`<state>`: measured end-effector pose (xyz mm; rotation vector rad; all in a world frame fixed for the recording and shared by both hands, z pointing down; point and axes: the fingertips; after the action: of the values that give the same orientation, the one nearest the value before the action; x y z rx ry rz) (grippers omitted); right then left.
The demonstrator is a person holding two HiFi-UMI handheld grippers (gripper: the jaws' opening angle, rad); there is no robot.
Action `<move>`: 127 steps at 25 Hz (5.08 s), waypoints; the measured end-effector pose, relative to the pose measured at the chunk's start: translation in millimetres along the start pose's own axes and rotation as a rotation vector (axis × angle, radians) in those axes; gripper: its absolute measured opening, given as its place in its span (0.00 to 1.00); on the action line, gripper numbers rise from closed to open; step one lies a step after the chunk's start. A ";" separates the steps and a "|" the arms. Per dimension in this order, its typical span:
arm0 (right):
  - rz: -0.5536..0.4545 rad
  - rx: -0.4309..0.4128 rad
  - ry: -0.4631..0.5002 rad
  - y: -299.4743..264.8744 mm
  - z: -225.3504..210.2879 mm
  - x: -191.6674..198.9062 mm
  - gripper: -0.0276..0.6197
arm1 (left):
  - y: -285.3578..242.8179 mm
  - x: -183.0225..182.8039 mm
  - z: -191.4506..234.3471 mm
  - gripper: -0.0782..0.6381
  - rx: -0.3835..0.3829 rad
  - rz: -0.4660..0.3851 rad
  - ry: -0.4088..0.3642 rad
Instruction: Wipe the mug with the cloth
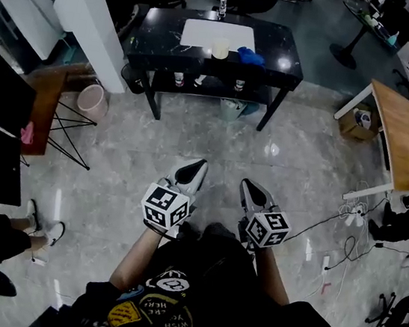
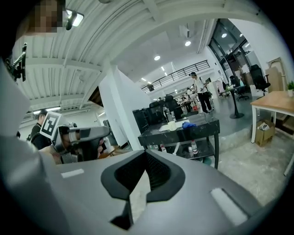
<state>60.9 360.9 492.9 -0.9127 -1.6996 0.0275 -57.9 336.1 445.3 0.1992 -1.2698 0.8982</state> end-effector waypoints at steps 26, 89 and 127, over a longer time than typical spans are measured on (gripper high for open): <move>0.128 -0.174 0.026 -170.6 -158.9 -124.8 0.05 | -261.0 -64.1 86.4 0.12 -0.147 0.121 -0.075; 0.342 -0.059 0.265 -593.8 -359.0 -288.7 0.30 | -532.8 -137.3 489.3 0.16 -0.502 0.491 -0.054; 0.469 -0.340 0.316 -562.2 -308.4 -231.8 0.30 | -529.3 -140.6 490.1 0.17 -0.493 0.294 0.189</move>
<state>20.3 -296.1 670.5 -1.4740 -1.1877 -0.0911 -64.4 -366.6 660.6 -0.4617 -1.3214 0.8000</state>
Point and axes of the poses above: the fingertips, and each gripper's own axes: y backward along the fingers, z to its left, x out of its underside, and after that the axes turned 10 degrees about z, right-handed
